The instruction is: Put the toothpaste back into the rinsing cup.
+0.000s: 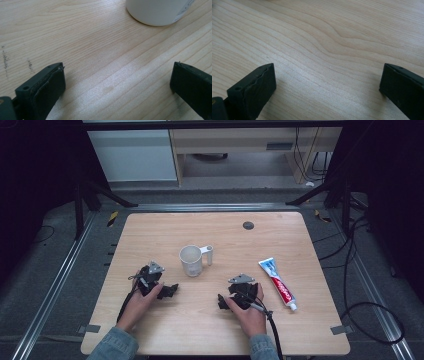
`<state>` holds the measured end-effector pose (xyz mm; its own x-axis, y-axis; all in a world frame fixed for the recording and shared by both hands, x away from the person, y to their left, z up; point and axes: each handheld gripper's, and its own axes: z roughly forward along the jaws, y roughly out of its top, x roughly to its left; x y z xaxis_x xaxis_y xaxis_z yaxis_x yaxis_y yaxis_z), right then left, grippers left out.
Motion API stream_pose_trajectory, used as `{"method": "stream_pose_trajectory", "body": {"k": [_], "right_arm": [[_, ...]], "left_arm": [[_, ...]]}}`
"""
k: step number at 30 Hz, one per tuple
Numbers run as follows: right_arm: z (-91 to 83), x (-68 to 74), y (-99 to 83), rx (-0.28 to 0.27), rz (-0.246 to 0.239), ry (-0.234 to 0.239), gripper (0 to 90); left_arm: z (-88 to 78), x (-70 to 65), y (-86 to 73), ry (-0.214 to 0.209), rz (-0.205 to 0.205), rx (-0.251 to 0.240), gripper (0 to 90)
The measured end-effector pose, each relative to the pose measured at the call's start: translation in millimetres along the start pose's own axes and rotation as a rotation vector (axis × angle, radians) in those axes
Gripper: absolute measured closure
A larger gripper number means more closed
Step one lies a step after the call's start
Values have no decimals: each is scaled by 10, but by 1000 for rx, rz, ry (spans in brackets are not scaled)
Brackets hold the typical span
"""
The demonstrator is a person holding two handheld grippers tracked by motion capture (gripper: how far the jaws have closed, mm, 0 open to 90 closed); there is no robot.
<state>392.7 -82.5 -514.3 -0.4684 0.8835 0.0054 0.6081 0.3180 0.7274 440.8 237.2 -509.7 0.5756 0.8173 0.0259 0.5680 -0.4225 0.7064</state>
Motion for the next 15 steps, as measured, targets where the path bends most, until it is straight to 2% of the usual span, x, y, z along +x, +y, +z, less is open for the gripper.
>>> {"method": "stream_pose_trajectory", "body": {"k": [4,5,8,10,11,12,13,15], "right_arm": [[-9,-23,-3,-8,-2,-2,51],[-33,-42,10,4,-1,-8,101],[-85,-55,31,8,8,-16,105],[-191,-68,67,24,-21,-37,129],[-191,-68,67,24,-21,-37,129],[-263,-93,94,58,-47,-65,157],[-301,-116,107,71,-57,-72,173],[-340,-138,120,85,-57,-72,177]], "left_arm": [[21,-6,17,-2,-3,-6,0],[26,-7,21,-3,-5,-6,0],[31,-5,27,-6,-2,-6,0],[33,-4,28,-7,-1,-6,0],[33,-4,28,-7,-1,-6,0],[32,-4,28,-7,-1,-6,0],[33,-4,28,-7,-1,-6,0],[33,-4,28,-7,-1,-6,0]]}}
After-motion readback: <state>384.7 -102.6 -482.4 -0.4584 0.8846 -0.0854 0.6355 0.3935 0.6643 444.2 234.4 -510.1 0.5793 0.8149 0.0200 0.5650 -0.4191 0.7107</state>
